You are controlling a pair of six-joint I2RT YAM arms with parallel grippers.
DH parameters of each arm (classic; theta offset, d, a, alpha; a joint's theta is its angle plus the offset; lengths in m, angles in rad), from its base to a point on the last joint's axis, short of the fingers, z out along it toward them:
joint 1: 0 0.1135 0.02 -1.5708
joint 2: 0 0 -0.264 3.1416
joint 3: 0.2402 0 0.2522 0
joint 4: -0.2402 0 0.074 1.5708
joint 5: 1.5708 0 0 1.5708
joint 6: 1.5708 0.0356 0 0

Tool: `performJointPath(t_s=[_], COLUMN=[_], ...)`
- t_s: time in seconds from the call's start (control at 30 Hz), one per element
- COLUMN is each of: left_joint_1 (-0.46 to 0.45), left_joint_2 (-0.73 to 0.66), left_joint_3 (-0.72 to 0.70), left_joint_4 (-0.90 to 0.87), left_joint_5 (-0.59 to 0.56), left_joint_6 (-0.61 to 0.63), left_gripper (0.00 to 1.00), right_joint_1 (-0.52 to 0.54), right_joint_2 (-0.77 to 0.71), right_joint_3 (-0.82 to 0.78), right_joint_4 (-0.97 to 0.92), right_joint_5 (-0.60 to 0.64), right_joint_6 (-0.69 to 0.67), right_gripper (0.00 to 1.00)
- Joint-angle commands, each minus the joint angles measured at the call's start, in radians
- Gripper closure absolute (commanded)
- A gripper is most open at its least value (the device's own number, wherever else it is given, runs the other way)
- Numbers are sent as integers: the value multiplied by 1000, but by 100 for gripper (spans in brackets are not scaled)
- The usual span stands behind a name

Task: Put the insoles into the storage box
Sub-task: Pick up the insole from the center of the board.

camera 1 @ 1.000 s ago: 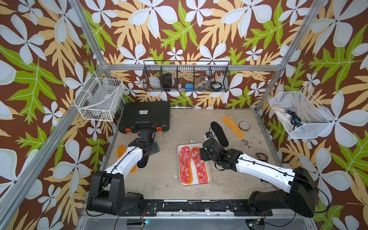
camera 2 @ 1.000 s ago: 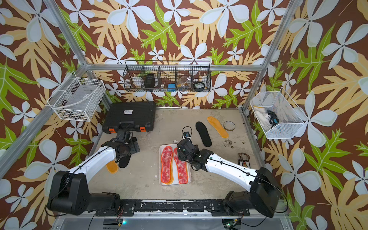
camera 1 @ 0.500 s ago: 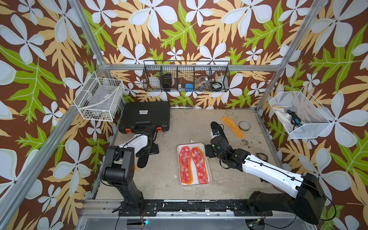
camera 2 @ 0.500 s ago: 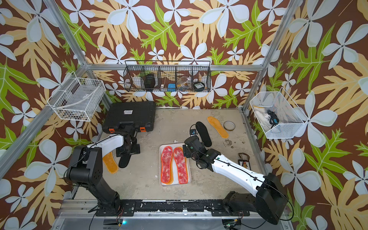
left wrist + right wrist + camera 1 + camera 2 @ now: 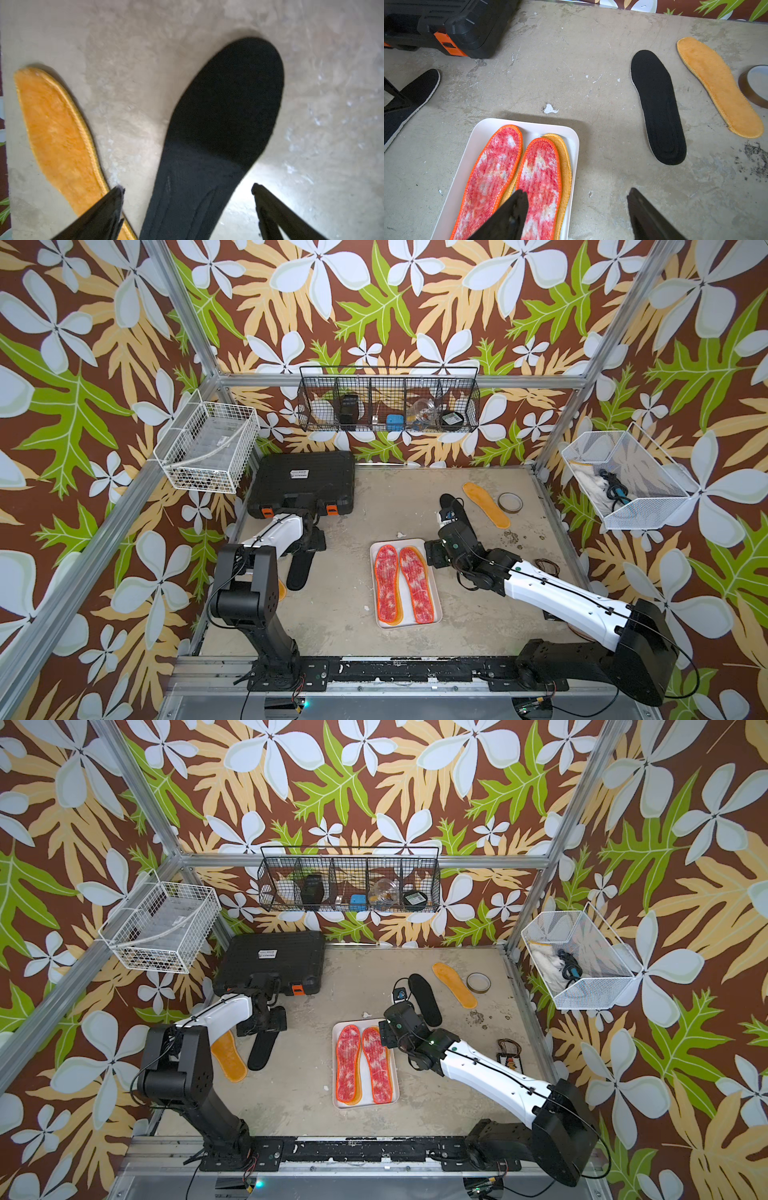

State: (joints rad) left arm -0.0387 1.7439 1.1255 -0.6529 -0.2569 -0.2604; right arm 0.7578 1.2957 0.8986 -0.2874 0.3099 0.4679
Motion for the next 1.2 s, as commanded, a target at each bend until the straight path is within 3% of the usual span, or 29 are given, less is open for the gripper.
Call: performJointPath(t_s=[0.0, 0.33, 0.73, 1.0, 1.17], left_joint_1=[17, 17, 3, -1, -1], left_joint_2=[60, 75, 14, -34, -35], left_joint_3=[17, -15, -90, -112, -152], left_joint_4=[-15, 19, 42, 36, 54], left_joint_5=[50, 130, 327, 296, 198], left_joint_6=[23, 39, 36, 17, -42], left_gripper=[0, 0, 0, 1, 9], right_joint_1=[-1, 0, 0, 0, -1], right_joint_2=[-11, -39, -48, -38, -47], right_joint_3=[-4, 0, 8, 17, 20], right_joint_4=[20, 21, 14, 16, 6], right_joint_5=[-2, 21, 21, 23, 30], right_joint_6=[8, 5, -1, -8, -14], right_gripper=[20, 20, 20, 20, 19])
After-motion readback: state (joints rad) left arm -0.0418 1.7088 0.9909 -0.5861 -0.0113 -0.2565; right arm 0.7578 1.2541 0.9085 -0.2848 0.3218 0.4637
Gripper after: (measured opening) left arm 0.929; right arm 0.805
